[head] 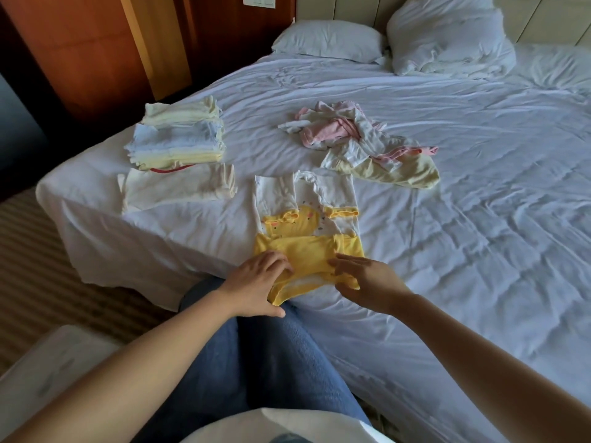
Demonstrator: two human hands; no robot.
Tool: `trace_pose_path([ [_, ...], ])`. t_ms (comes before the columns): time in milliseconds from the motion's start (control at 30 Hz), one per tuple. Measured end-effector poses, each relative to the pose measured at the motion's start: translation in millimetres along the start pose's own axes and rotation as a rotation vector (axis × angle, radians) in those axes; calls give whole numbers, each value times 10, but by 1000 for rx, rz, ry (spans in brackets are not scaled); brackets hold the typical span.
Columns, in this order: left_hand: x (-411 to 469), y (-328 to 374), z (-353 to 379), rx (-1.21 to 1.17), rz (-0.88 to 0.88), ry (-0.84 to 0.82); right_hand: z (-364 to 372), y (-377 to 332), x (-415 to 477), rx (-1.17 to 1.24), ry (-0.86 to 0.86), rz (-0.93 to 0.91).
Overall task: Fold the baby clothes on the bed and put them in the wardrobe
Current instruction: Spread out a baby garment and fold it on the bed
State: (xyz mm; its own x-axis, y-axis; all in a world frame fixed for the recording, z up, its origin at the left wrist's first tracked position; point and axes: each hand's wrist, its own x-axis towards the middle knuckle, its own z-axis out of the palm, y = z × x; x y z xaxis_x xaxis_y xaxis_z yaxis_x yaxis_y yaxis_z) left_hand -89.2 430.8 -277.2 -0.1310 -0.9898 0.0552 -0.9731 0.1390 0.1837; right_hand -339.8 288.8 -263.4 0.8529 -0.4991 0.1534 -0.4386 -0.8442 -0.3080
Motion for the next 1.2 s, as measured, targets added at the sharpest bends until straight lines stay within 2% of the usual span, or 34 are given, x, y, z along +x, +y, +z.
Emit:
trace_pose_path([
  [200,27,86,-58,51,-74,-46,-96,-123,152,48,-39,230],
  [300,35,97,-4,41,-35,99,-169,-153,247,99,-30,287],
  [433,42,77,-42,-2,-81,204,-228,-141,306,146,-40,340],
  [533,31,43,-157,-108,-177,284,-276,-110,353,182,-72,359],
  [633,98,-26,-303,-246,-304,296,-381,-74,503,185,-117,360],
  [967,946,-574,-784,-620,-580,509,-810,106,1492,246,81,440],
  [1200,1638,-1013,-925,-588,-678,558,-847,406,2315,129,121,465],
])
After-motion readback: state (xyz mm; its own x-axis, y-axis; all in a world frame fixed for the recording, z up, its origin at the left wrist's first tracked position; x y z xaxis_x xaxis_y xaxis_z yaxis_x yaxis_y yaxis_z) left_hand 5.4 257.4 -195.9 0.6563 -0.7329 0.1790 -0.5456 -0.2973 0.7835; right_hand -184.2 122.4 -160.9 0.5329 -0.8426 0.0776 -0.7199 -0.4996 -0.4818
